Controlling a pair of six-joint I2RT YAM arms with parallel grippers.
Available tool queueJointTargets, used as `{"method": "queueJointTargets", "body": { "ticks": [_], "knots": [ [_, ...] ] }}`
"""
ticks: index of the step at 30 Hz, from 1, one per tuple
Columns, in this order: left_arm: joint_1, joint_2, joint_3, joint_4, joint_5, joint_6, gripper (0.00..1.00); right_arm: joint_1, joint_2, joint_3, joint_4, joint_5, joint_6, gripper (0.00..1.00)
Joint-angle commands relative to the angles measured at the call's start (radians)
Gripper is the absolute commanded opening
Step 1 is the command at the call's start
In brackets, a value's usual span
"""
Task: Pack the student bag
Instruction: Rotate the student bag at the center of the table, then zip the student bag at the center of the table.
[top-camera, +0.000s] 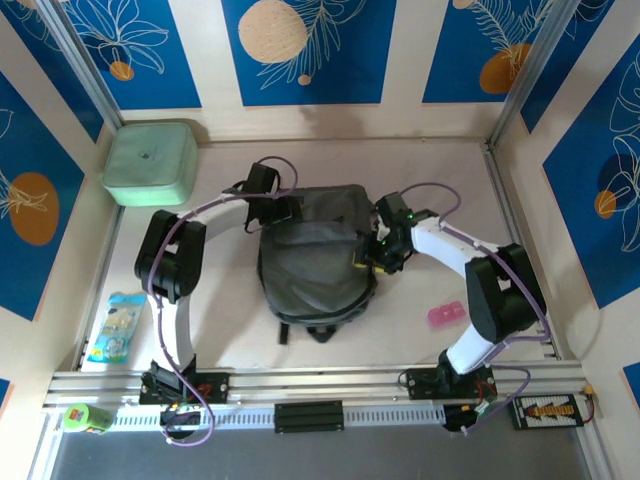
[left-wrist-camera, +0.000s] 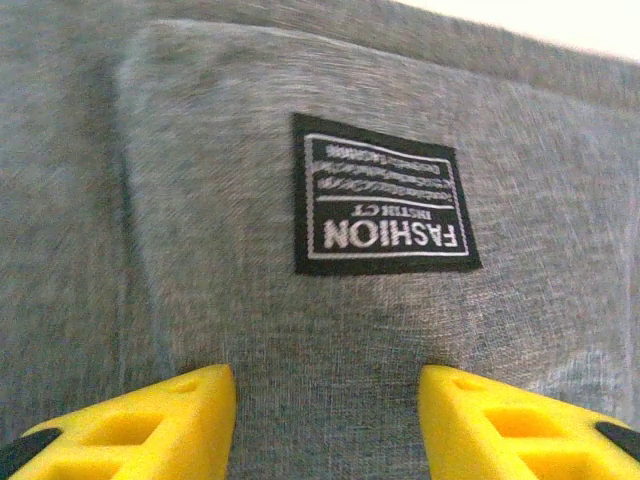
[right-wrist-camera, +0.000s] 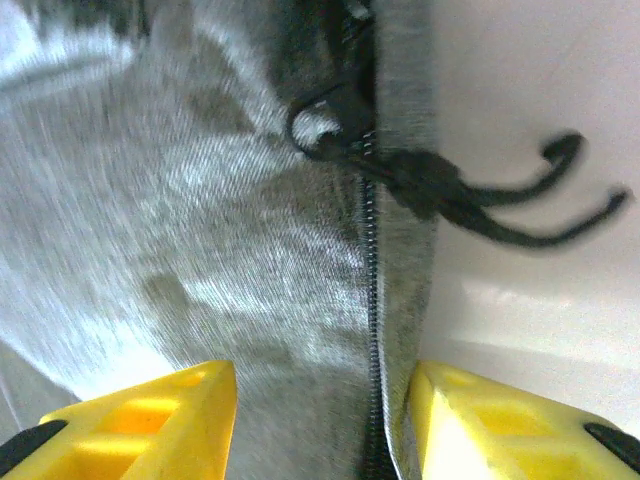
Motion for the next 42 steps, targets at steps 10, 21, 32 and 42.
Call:
{"method": "queueJointTargets", "body": {
  "ticks": [10,21,32,42],
  "knots": [
    [0.004,-0.244,-0.098,-0.091,0.049,-0.093,0.6,-0.065,-0.103,0.17,0.024,-0.115,-0.009,0.63],
    [0.0,-0.266,-0.294,0.05,0.121,-0.207,0.51,-0.045,0.277,0.505,-0.008,-0.222,-0.109,0.51],
    [0.0,-0.215,-0.292,0.004,0.072,-0.205,0.42,-0.038,0.37,0.529,-0.048,-0.235,-0.13,0.32],
    [0.0,-0.183,-0.291,-0.016,0.038,-0.196,0.42,-0.026,0.401,0.573,-0.093,-0.231,-0.166,0.1]
  ]
}}
